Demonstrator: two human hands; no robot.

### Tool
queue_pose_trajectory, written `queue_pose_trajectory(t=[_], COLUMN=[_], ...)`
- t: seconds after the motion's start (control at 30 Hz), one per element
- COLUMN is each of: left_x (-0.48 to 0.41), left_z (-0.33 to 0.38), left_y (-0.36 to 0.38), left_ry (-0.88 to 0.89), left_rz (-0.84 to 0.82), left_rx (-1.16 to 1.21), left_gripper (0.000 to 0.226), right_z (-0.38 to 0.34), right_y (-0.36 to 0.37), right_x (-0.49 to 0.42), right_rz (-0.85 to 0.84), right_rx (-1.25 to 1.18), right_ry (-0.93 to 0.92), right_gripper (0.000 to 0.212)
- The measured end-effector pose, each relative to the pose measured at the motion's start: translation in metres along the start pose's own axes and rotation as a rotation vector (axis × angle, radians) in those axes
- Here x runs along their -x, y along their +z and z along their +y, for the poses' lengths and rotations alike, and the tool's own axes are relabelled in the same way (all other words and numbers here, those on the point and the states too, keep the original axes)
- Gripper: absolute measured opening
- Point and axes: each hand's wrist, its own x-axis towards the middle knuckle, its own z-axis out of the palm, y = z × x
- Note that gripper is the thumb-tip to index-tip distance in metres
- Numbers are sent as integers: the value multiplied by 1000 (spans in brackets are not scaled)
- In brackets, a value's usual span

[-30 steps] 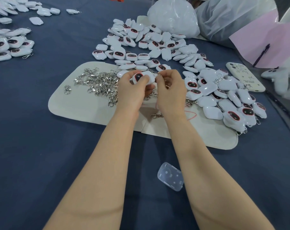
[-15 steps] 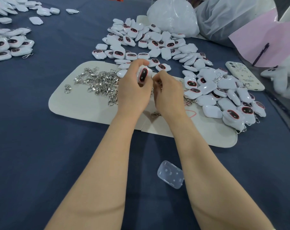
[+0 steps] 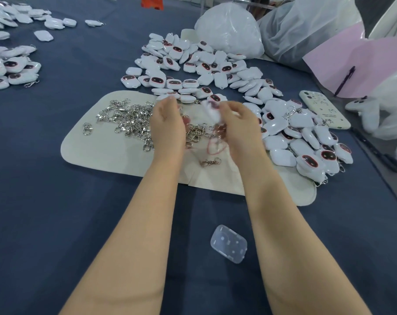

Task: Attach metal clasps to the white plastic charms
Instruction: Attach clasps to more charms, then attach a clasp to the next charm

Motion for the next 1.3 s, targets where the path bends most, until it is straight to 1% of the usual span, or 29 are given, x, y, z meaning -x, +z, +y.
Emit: queue_pose_trajectory(t=[0.07, 0.1, 0.17, 0.23, 0.3, 0.4, 0.43, 0.5, 0.53, 0.57, 0.6, 0.63, 0.73, 0.8, 0.9, 1.0, 1.07, 1.17, 1.2, 1.23, 1.27, 1.3], left_x=[-1, -1, -1, -2, -2, -3, -3, -4, -4, -4, -4, -5, -4, -4, -3, -3, -3, -4, -3, -3, -3, -3], left_z=[0, 0, 0, 1, 1, 2, 2, 2, 2, 2, 3, 3, 1, 1, 1, 2, 1, 1, 0, 0, 0, 0], left_y=[-3, -3, -3, -2, -1, -3, -4, -6, -6, -6, -6, -6, -6, -5, -4, -3, -3, -4, -4, -4, -4, -4], left_ry=[-45, -52, -58, -65, -62, -56, -60, -70, -73, -73, -71, -67, -66, -67, -64, -57, -56, -65, -66, -66, -64, -62], left_rz=[83, 107, 136, 152, 161, 206, 221, 252, 267, 278, 282, 280, 270, 267, 265, 261, 259, 257, 258, 259, 258, 255], left_rx=[73, 88, 116, 139, 157, 164, 173, 193, 200, 206, 211, 213, 209, 208, 201, 184, 180, 179, 181, 182, 182, 180], left_gripper=[15, 15, 16, 16, 14, 13, 14, 16, 17, 18, 18, 17, 14, 14, 14, 15, 16, 13, 13, 12, 12, 13], right_z=[-4, -6, -7, -6, -5, -1, 1, 10, 16, 20, 24, 26, 25, 23, 18, 13, 9, -6, -10, -12, -15, -15], right_y=[-16, -26, -43, -47, -39, -20, -16, -11, -11, -12, -13, -14, -13, -14, -20, -27, -27, -32, -35, -38, -40, -40], right_x=[-10, -15, -21, -21, -16, -7, -5, -7, -9, -10, -10, -9, -8, -8, -10, -13, -13, -17, -21, -25, -28, -30], right_rz=[248, 353, 493, 542, 520, 404, 348, 221, 152, 95, 60, 50, 89, 140, 279, 353, 384, 554, 601, 633, 657, 660], right_rx=[-319, -374, -297, -202, -78, 144, 260, 663, 873, 1028, 1116, 1151, 1170, 1117, 845, 692, 464, -86, -243, -303, -246, -131], right_ry=[62, 48, -12, -56, -143, -261, -299, -337, -315, -276, -241, -221, -211, -234, -245, -256, -271, -155, -137, -146, -170, -197], right_gripper=[13, 20, 40, 54, 55, 37, 33, 33, 35, 38, 40, 42, 38, 34, 31, 27, 22, 17, 20, 28, 38, 49])
